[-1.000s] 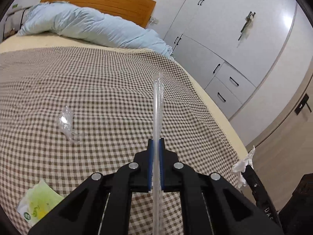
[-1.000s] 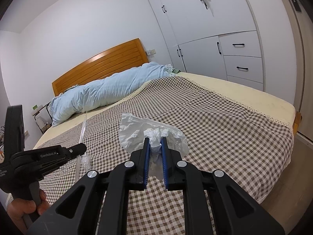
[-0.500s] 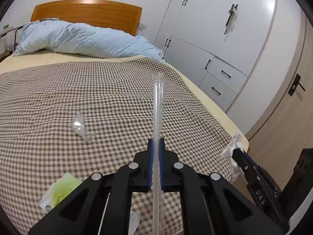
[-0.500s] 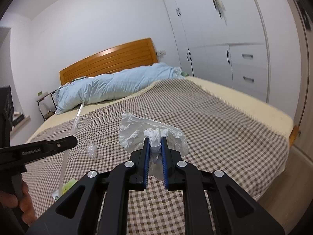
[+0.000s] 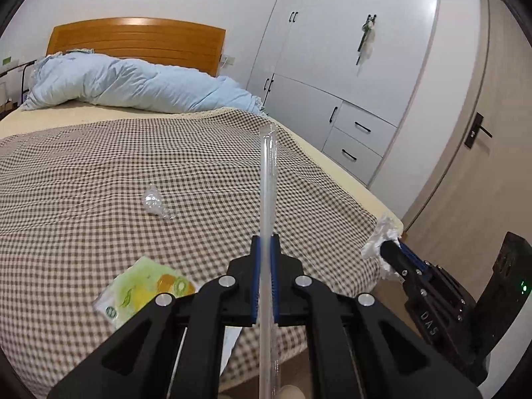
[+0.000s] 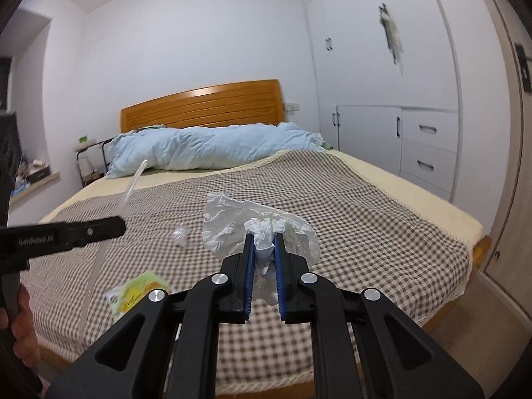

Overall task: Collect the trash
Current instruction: 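Grasp the clear plastic straw with the left tool while the right holds the tissue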

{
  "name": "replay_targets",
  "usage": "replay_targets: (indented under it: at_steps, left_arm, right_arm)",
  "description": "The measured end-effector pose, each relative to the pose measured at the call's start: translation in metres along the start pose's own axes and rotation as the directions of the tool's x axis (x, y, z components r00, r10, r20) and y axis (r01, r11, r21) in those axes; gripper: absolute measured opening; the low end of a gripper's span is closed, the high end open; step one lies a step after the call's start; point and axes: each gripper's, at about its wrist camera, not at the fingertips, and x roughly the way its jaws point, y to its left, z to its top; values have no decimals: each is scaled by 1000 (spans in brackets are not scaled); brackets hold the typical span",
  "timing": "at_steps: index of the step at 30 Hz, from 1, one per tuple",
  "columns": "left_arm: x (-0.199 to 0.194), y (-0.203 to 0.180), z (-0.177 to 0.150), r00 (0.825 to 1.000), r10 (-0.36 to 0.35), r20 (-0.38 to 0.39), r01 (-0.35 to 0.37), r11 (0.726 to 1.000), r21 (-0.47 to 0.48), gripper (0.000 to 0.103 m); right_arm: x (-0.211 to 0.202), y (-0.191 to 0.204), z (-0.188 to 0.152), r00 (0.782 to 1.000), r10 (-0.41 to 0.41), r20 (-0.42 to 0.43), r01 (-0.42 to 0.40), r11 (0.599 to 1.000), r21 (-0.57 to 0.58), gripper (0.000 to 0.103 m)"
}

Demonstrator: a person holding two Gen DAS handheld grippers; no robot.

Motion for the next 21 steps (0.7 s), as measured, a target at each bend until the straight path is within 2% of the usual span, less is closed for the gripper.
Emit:
replay_targets:
  at_steps: [4, 13, 21]
  left_arm:
    - [-25, -3, -16, 1000, -3, 18, 3, 1000, 7, 3]
    - [-79, -7, -41, 997, -6, 77, 5, 1000, 21, 3]
    - [-120, 3, -57, 992, -13, 127, 13, 1000, 0, 3]
  right_arm:
    - [-21, 11, -13, 999, 18, 28, -17, 1000, -16, 12]
    - [-49, 15, -47, 995, 64, 72, -69, 996, 56, 12]
    - [-72, 20, -72, 990, 64, 125, -72, 995, 64, 12]
